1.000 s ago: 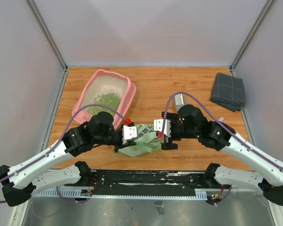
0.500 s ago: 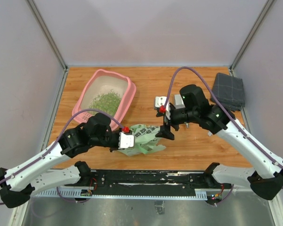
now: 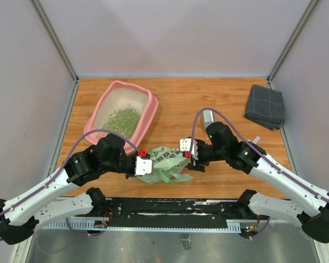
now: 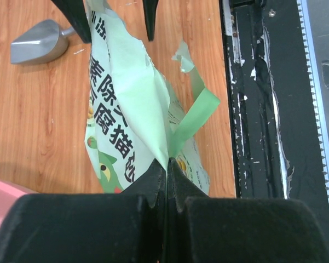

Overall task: Fill the litter box with clean litter
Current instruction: Close the cat litter bag at the center of the board.

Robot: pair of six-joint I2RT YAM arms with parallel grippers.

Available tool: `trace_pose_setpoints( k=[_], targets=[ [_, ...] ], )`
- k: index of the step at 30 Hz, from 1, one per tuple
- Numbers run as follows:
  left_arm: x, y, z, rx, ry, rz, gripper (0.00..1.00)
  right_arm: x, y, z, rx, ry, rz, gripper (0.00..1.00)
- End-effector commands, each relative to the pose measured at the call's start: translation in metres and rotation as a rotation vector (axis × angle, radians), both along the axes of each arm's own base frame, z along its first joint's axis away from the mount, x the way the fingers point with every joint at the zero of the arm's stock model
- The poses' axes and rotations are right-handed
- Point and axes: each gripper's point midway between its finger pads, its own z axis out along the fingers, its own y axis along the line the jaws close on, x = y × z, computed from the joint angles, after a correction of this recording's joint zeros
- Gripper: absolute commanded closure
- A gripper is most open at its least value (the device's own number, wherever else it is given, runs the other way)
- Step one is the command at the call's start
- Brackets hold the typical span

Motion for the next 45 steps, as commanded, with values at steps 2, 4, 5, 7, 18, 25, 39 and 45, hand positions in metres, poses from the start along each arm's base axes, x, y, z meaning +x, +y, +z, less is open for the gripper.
trace_pose_setpoints(
  k=[2,4,5,7,18,25,39,45],
  targets=[
    [-0.001,-0.024,0.070,-0.250,-0.143,-0.089,1.00,0.026,0.012,0.005,0.021,-0.182,-0.065,0.33],
    [0.000,-0.025,0.069,-0.249,-0.141,-0.086,1.00,0.030,0.015,0.011,0.044,-0.216,-0.080,0.40],
    [0.000,-0.025,0.068,-0.250,-0.140,-0.083,1.00,0.032,0.017,0.017,0.060,-0.239,-0.087,0.60],
    [0.003,-0.025,0.069,-0.255,-0.138,-0.065,1.00,0.038,0.015,0.025,0.071,-0.284,-0.126,0.95],
    [0.027,-0.010,0.112,-0.584,0.333,0.446,0.32,0.044,0.017,0.059,0.147,-0.723,-0.233,0.99],
    [0.041,-0.019,0.090,-0.583,0.636,0.673,0.33,0.042,0.018,0.069,0.208,-0.861,-0.271,0.99],
    [0.047,-0.043,0.002,-0.348,0.780,0.774,0.34,0.050,0.011,0.071,0.197,-0.911,-0.381,0.99],
    [0.040,-0.034,-0.038,-0.289,0.775,0.784,0.41,0.057,0.006,0.062,0.186,-0.824,-0.440,0.99]
  ],
)
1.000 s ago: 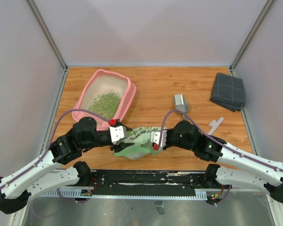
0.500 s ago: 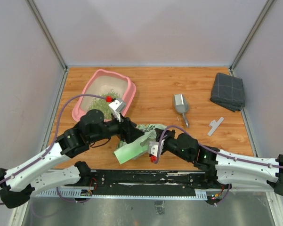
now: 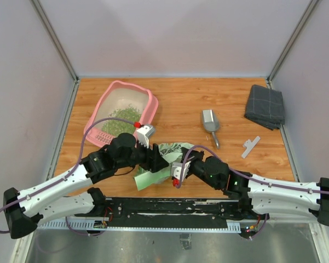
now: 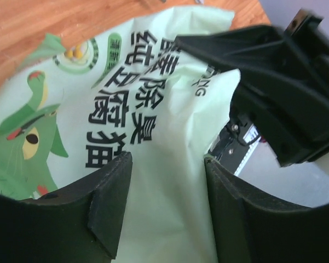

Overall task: Fill the litter box with clean litter
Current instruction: Close the cat litter bag at the center of the board.

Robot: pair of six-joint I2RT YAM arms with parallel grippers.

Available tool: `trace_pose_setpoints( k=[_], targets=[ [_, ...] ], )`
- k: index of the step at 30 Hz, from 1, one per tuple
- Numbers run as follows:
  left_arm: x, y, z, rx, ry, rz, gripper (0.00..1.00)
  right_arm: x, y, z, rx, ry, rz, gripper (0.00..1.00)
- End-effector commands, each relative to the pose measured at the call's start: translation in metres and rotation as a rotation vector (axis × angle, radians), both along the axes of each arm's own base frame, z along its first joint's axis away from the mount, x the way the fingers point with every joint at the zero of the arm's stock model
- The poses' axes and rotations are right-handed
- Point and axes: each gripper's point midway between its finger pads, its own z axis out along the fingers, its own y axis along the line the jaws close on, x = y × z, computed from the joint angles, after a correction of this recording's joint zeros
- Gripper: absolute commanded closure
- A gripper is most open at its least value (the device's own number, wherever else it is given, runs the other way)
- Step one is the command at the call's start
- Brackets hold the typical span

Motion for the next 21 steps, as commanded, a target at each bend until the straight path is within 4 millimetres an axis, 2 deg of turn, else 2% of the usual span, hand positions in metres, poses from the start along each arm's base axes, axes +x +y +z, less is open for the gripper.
trace_pose_setpoints(
  k=[1,3,6,9,10,11,12,14,15,18,21],
  targets=[
    [-0.004,0.008,-0.028,0.049,0.002,-0.013,0.44,0.017,-0.012,0.051,0.206,-0.016,-0.139,0.99],
    [-0.002,0.010,-0.033,0.070,-0.026,-0.021,0.53,0.019,-0.014,0.046,0.213,0.006,-0.148,0.99],
    [0.002,0.012,-0.033,0.090,-0.095,-0.040,0.78,0.016,-0.014,0.040,0.224,0.043,-0.138,0.99],
    [0.005,0.012,-0.029,0.112,-0.202,-0.102,0.97,0.011,-0.012,0.031,0.213,0.099,-0.109,0.97],
    [0.004,0.011,-0.027,0.113,-0.241,-0.126,0.99,0.009,-0.012,0.030,0.208,0.124,-0.104,0.91],
    [0.004,0.011,-0.025,0.114,-0.277,-0.147,1.00,0.006,-0.013,0.026,0.191,0.159,-0.098,0.80],
    [0.004,0.011,-0.022,0.111,-0.310,-0.166,1.00,0.003,-0.013,0.032,0.188,0.193,-0.089,0.68],
    [0.003,0.010,-0.011,0.106,-0.389,-0.213,1.00,-0.015,-0.016,0.035,0.161,0.330,-0.058,0.42],
    [0.003,0.010,-0.004,0.107,-0.425,-0.226,1.00,-0.026,-0.016,0.040,0.157,0.392,-0.020,0.32],
    [-0.001,0.009,0.014,0.107,-0.545,-0.306,1.00,-0.060,-0.019,0.064,0.174,0.545,0.096,0.27],
    [-0.009,0.005,0.023,0.123,-0.641,-0.424,1.00,-0.070,-0.020,0.096,0.260,0.590,0.128,0.20]
  ],
)
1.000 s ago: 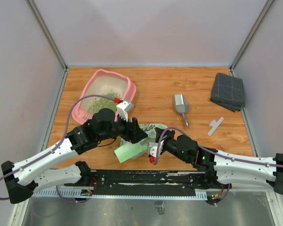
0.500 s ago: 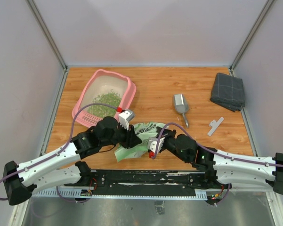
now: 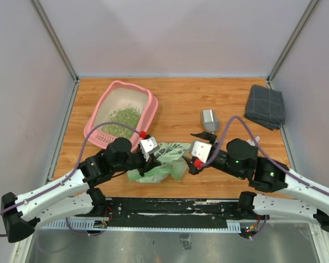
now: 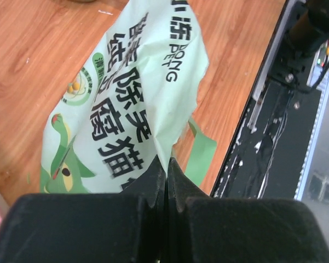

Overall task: Fill the litter box with clean litter
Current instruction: Close the cat litter bag at the center of the board.

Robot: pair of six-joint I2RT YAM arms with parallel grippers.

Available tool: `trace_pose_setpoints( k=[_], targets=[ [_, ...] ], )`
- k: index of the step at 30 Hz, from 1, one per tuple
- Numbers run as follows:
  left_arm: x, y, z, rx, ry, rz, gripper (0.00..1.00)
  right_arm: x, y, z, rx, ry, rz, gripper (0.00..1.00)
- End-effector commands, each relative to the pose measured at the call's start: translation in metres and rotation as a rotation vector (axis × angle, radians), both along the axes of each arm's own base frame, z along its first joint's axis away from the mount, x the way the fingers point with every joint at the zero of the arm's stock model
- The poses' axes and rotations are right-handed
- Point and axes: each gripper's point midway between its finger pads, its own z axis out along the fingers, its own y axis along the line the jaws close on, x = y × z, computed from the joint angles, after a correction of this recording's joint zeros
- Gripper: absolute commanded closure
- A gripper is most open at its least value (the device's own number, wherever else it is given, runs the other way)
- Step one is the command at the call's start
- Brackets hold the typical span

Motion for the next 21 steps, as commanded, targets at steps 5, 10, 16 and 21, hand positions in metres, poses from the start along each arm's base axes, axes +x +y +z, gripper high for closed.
trace_pose_setpoints(
  k=[5,10,16,21],
  targets=[
    [-0.013,-0.010,0.059,0.010,-0.354,-0.310,1.00,-0.047,0.011,0.020,-0.009,0.266,0.189,0.13],
    [-0.019,-0.004,0.083,0.033,-0.463,-0.387,1.00,-0.039,0.025,-0.013,-0.139,0.333,0.227,0.11],
    [-0.026,0.000,0.065,0.084,-0.446,-0.439,1.00,-0.023,0.033,-0.015,-0.100,0.476,0.285,0.30],
    [-0.025,0.002,0.060,0.086,-0.454,-0.429,1.00,-0.033,0.016,-0.055,-0.181,0.605,0.306,0.28]
  ],
)
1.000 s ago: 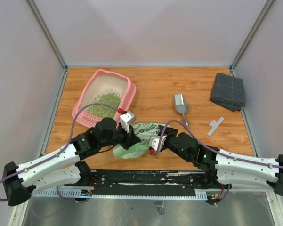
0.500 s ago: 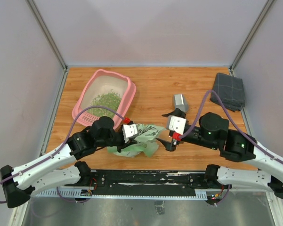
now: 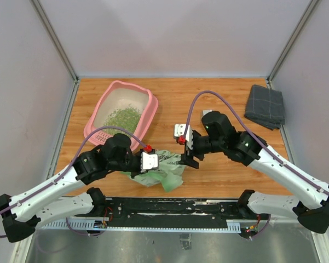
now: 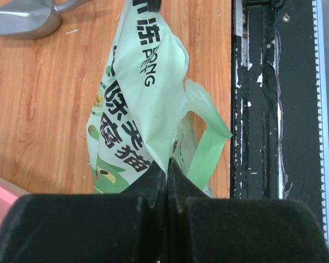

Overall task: Fill the litter box with clean litter
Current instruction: Close the cat litter bag at the center of the board.

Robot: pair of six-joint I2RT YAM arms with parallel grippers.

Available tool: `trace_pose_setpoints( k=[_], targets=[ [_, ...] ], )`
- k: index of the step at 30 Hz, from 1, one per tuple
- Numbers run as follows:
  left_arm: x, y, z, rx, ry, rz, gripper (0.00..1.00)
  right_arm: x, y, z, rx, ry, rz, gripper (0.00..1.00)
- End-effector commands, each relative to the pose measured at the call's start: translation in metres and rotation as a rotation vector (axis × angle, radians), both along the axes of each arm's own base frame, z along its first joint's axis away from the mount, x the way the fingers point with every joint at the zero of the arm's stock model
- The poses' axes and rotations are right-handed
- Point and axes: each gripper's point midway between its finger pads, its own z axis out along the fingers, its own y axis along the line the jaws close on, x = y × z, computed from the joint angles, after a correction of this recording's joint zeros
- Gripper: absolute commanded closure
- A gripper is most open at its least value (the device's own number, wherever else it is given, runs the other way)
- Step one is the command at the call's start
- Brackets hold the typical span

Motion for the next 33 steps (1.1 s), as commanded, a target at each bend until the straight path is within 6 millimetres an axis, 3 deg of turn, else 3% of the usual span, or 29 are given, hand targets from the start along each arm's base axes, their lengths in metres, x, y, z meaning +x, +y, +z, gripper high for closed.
trace_pose_setpoints(
  k=[1,3,5,9,14,17,20,22,25,29,33],
  targets=[
    [0.003,-0.013,0.047,-0.158,-0.146,-0.062,1.00,-0.029,-0.010,-0.017,-0.015,0.129,0.096,0.24],
    [0.001,-0.014,0.046,-0.161,-0.154,-0.080,1.00,-0.034,-0.008,-0.023,0.016,0.153,0.108,0.17],
    [0.000,-0.015,0.047,-0.162,-0.163,-0.092,1.00,-0.036,0.002,-0.016,0.057,0.189,0.134,0.14],
    [0.001,-0.014,0.042,-0.148,-0.176,-0.103,1.00,-0.032,0.025,0.000,0.076,0.292,0.143,0.16],
    [-0.001,-0.010,0.042,-0.143,-0.192,-0.109,1.00,-0.028,0.047,0.001,0.093,0.371,0.171,0.17],
    [0.001,-0.008,0.043,-0.141,-0.206,-0.101,1.00,-0.026,0.055,-0.007,0.076,0.403,0.195,0.15],
    [0.002,-0.007,0.045,-0.144,-0.215,-0.095,1.00,-0.016,0.053,-0.029,0.028,0.360,0.172,0.17],
    [0.002,-0.006,0.044,-0.143,-0.216,-0.086,1.00,-0.013,0.050,-0.043,0.028,0.353,0.159,0.25],
    [0.002,-0.004,0.037,-0.149,-0.199,-0.069,1.00,-0.015,0.044,-0.058,0.027,0.366,0.139,0.55],
    [0.007,0.004,0.019,-0.126,-0.148,0.022,1.00,-0.016,0.018,-0.082,0.017,0.325,0.056,0.96],
    [0.016,0.015,0.007,-0.090,-0.094,0.141,1.00,-0.006,-0.002,-0.084,0.047,0.172,-0.025,0.99]
  ],
)
